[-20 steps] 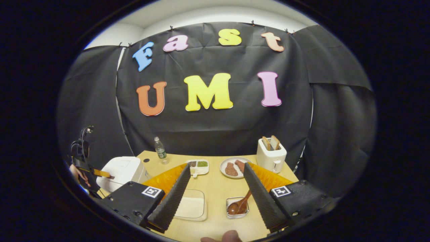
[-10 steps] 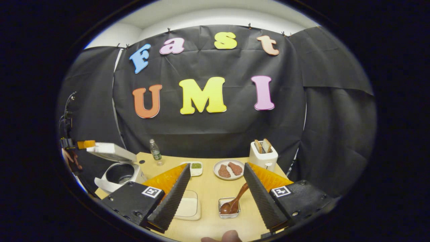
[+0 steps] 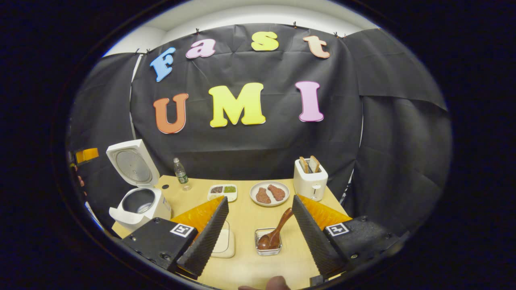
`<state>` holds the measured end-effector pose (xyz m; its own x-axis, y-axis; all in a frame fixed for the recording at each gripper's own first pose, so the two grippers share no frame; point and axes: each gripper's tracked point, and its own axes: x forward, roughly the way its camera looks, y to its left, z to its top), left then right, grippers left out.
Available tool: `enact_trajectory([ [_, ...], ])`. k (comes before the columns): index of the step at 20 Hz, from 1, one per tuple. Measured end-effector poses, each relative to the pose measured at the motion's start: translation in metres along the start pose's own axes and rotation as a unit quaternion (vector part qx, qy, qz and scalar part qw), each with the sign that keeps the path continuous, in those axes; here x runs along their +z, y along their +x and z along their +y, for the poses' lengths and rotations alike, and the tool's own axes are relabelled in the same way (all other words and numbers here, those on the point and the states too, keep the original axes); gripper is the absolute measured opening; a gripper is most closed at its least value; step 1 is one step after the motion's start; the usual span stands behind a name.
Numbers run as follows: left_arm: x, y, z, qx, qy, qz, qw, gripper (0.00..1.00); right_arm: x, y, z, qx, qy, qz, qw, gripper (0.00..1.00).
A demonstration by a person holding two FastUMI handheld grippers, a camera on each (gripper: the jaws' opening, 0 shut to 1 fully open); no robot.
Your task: Close the left gripper, press the button to open the rice cooker; take a wooden spoon from the chopstick holder with the right hand, scoop a spoonful of rice and pour it into the rice cooker, then put the wooden spoon back into the chopstick holder.
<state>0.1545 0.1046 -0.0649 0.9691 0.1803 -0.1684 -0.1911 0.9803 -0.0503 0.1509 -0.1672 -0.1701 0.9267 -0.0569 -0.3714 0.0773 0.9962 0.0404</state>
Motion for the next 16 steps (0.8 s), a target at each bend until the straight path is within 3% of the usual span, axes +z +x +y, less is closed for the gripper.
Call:
enact_trajectory([
  [11, -0.014, -0.053, -0.012, 0.02, -0.014, -0.022, 0.999, 0.94, -0.079, 0.067, -0.045, -0.006, 0.036, 0.067, 0.997, 1.0],
  [16, -0.023, -0.053, -0.019, 0.026, -0.006, -0.004, 1.0, 0.94, -0.124, 0.111, -0.053, 0.002, 0.072, 0.109, 0.991, 0.85],
])
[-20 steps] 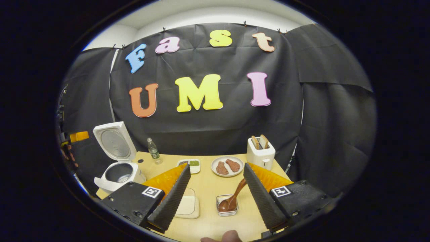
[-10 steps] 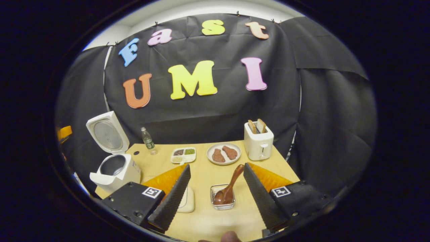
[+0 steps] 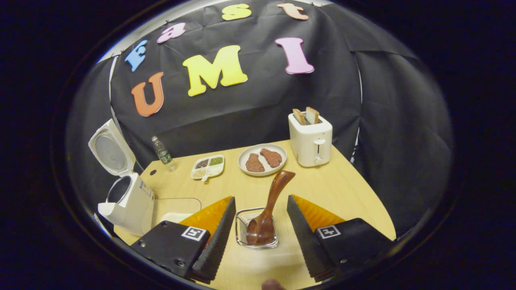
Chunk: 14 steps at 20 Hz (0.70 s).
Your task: Close the left gripper, press the button to open the rice cooker; take a wooden spoon from the chopstick holder with the right hand, scoop a spoonful of rice and pour it into the rice cooker, then put the wooden spoon back into the chopstick holder.
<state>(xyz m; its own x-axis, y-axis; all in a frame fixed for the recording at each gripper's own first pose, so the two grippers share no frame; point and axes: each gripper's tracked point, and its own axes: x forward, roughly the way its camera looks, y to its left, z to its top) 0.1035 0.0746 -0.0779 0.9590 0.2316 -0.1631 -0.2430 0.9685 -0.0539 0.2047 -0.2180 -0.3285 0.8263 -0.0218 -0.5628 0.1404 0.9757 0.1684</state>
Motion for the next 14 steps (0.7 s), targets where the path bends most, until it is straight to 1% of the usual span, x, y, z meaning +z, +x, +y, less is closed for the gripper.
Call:
enact_trajectory([
  [2, -0.005, 0.001, -0.007, -0.006, 0.006, 0.011, 1.0, 0.94, -0.007, 0.017, -0.006, 0.001, 0.012, 0.008, 1.0, 0.83],
  [3, -0.006, 0.003, -0.012, -0.012, 0.008, 0.014, 1.0, 0.94, -0.011, 0.024, -0.009, 0.0, 0.021, 0.014, 1.0, 0.77],
  [4, -0.008, 0.004, -0.017, -0.018, 0.01, 0.017, 1.0, 0.94, -0.012, 0.031, -0.013, -0.001, 0.029, 0.017, 0.999, 0.79],
  [5, -0.009, 0.004, -0.021, -0.023, 0.014, 0.019, 0.999, 0.94, -0.014, 0.039, -0.015, 0.0, 0.035, 0.019, 0.999, 0.73],
  [6, -0.011, 0.007, -0.024, -0.025, 0.018, 0.022, 0.999, 0.94, -0.017, 0.046, -0.017, 0.002, 0.038, 0.024, 0.999, 0.75],
  [7, -0.013, 0.007, -0.027, -0.028, 0.021, 0.025, 0.999, 0.94, -0.02, 0.054, -0.019, 0.005, 0.043, 0.03, 0.999, 0.72],
  [8, -0.016, 0.009, -0.029, -0.028, 0.022, 0.029, 0.999, 0.94, -0.022, 0.061, -0.02, 0.01, 0.05, 0.036, 0.998, 0.67],
  [9, -0.019, 0.011, -0.031, -0.029, 0.021, 0.036, 0.999, 0.94, -0.026, 0.067, -0.02, 0.015, 0.056, 0.043, 0.997, 0.65],
  [10, -0.021, 0.01, -0.033, -0.03, 0.021, 0.042, 0.998, 0.94, -0.028, 0.074, -0.02, 0.02, 0.061, 0.049, 0.997, 0.53],
  [11, -0.024, 0.01, -0.036, -0.034, 0.021, 0.046, 0.998, 0.94, -0.03, 0.08, -0.019, 0.024, 0.066, 0.054, 0.996, 0.54],
  [12, -0.024, 0.009, -0.039, -0.036, 0.022, 0.05, 0.998, 0.94, -0.031, 0.085, -0.019, 0.025, 0.066, 0.058, 0.996, 0.46],
  [13, -0.024, 0.011, -0.041, -0.038, 0.023, 0.052, 0.998, 0.94, -0.032, 0.089, -0.016, 0.031, 0.066, 0.06, 0.996, 0.42],
  [14, -0.024, 0.011, -0.043, -0.04, 0.024, 0.052, 0.998, 0.94, -0.032, 0.089, -0.014, 0.037, 0.069, 0.062, 0.995, 0.34],
])
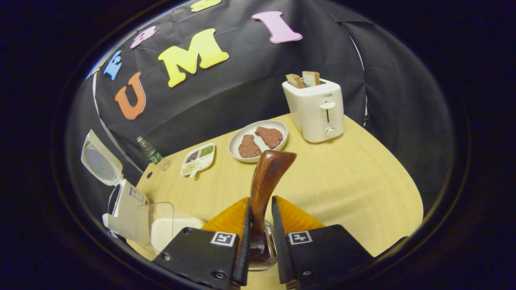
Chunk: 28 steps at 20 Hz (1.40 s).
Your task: Close the left gripper, press the button to open the rice cooker; take a wooden spoon from the chopstick holder with the right hand, scoop a spoonful of rice and pour it into the rice cooker, then put the wooden spoon back into the chopstick holder.
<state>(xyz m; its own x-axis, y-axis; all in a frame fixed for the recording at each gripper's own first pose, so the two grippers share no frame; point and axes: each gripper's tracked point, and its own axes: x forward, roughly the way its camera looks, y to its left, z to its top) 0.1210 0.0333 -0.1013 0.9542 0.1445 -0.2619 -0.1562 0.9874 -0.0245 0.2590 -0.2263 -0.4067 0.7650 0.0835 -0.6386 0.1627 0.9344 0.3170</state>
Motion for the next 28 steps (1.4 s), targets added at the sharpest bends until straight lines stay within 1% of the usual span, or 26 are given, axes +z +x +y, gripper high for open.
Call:
enact_trajectory([
  [1, 0.001, 0.0, -0.001, 0.0, 0.001, -0.002, 1.0, 0.94, 0.0, 0.001, 0.0, -0.001, 0.004, 0.001, 1.0, 0.24],
  [2, 0.002, 0.0, 0.001, 0.002, 0.002, -0.002, 1.0, 0.95, 0.0, 0.0, 0.0, 0.0, 0.007, 0.003, 1.0, 0.22],
  [7, 0.003, -0.003, 0.007, 0.011, -0.012, -0.006, 1.0, 0.94, -0.003, -0.019, 0.004, 0.002, 0.018, 0.007, 1.0, 0.19],
  [9, 0.002, -0.004, 0.007, 0.007, -0.015, -0.005, 1.0, 0.94, -0.004, -0.029, 0.007, 0.0, 0.02, 0.003, 1.0, 0.19],
  [10, 0.003, -0.004, 0.007, 0.005, -0.016, -0.006, 1.0, 0.94, -0.002, -0.034, 0.009, -0.001, 0.019, -0.001, 1.0, 0.17],
  [11, 0.003, -0.004, 0.008, 0.004, -0.017, -0.008, 1.0, 0.94, 0.0, -0.039, 0.011, -0.002, 0.016, -0.004, 1.0, 0.14],
  [15, 0.004, -0.009, 0.014, 0.003, -0.017, -0.016, 1.0, 0.94, 0.021, -0.065, 0.024, -0.012, -0.012, -0.03, 0.999, 0.11],
  [19, 0.005, -0.022, 0.028, 0.002, -0.009, -0.028, 1.0, 0.94, 0.051, -0.102, 0.069, 0.001, -0.066, -0.07, 0.995, 0.11],
  [22, 0.007, -0.035, 0.045, 0.009, -0.009, -0.037, 0.999, 0.94, 0.063, -0.123, 0.127, 0.032, -0.103, -0.098, 0.989, 0.11],
  [24, 0.007, -0.043, 0.058, 0.016, -0.013, -0.041, 0.999, 0.94, 0.059, -0.125, 0.163, 0.05, -0.125, -0.101, 0.986, 0.11],
  [25, 0.006, -0.049, 0.067, 0.024, -0.015, -0.042, 0.999, 0.94, 0.054, -0.121, 0.176, 0.052, -0.137, -0.101, 0.984, 0.11],
  [28, 0.008, -0.065, 0.092, 0.046, -0.028, -0.046, 0.998, 0.94, 0.031, -0.105, 0.2, 0.036, -0.18, -0.095, 0.978, 0.1],
])
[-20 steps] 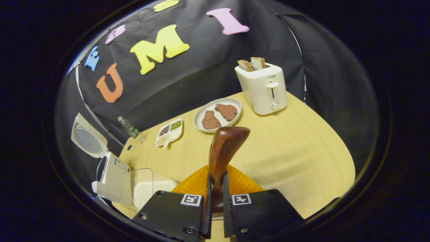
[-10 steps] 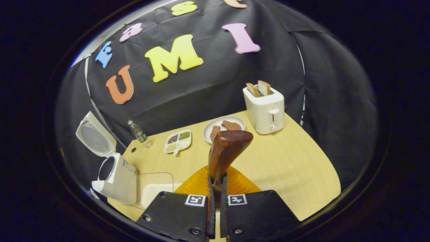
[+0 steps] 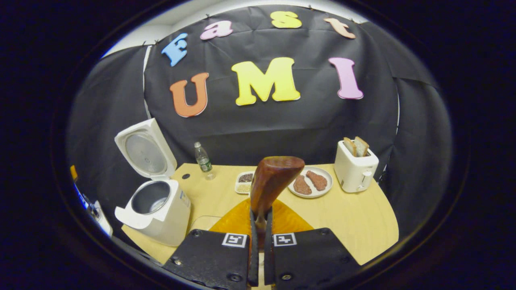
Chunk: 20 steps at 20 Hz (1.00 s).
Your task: Close the left gripper, press the button to open the rice cooker; take a wooden spoon from the chopstick holder with the right hand, scoop a spoonful of rice and pour it into the rice cooker, then put the wooden spoon back into the chopstick holder.
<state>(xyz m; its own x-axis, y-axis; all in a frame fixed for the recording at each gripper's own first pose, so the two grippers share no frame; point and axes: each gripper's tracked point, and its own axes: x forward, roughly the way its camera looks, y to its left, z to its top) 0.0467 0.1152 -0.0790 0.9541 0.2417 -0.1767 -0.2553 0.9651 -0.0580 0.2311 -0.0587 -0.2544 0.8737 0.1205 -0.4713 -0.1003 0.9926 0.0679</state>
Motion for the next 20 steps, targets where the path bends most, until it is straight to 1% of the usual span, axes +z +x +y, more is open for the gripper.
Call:
enact_trajectory([
  [3, 0.004, -0.011, 0.026, 0.02, -0.003, -0.007, 1.0, 0.94, -0.032, 0.016, 0.03, 0.0, -0.031, 0.03, 0.999, 0.11],
  [4, 0.007, -0.016, 0.034, 0.028, -0.004, -0.011, 1.0, 0.94, -0.043, 0.022, 0.035, -0.007, -0.039, 0.04, 0.998, 0.11],
  [7, 0.017, -0.024, 0.052, 0.041, -0.006, -0.025, 0.999, 0.94, -0.073, 0.038, 0.041, -0.031, -0.081, 0.06, 0.994, 0.11],
  [10, 0.02, -0.024, 0.064, 0.049, -0.002, -0.026, 0.998, 0.94, -0.092, 0.048, 0.044, -0.05, -0.129, 0.061, 0.989, 0.11],
  [12, 0.02, -0.023, 0.066, 0.048, 0.0, -0.022, 0.999, 0.94, -0.111, 0.054, 0.047, -0.051, -0.14, 0.069, 0.986, 0.1],
  [15, 0.021, -0.019, 0.066, 0.047, 0.008, -0.02, 0.999, 0.94, -0.122, 0.058, 0.062, -0.037, -0.114, 0.072, 0.99, 0.11],
  [17, 0.022, -0.019, 0.062, 0.042, 0.009, -0.02, 0.999, 0.94, -0.131, 0.062, 0.081, -0.01, -0.059, 0.086, 0.994, 0.1],
  [20, 0.021, -0.016, 0.055, 0.034, 0.009, -0.021, 0.999, 0.94, -0.134, 0.061, 0.099, 0.019, 0.012, 0.108, 0.994, 0.11],
])
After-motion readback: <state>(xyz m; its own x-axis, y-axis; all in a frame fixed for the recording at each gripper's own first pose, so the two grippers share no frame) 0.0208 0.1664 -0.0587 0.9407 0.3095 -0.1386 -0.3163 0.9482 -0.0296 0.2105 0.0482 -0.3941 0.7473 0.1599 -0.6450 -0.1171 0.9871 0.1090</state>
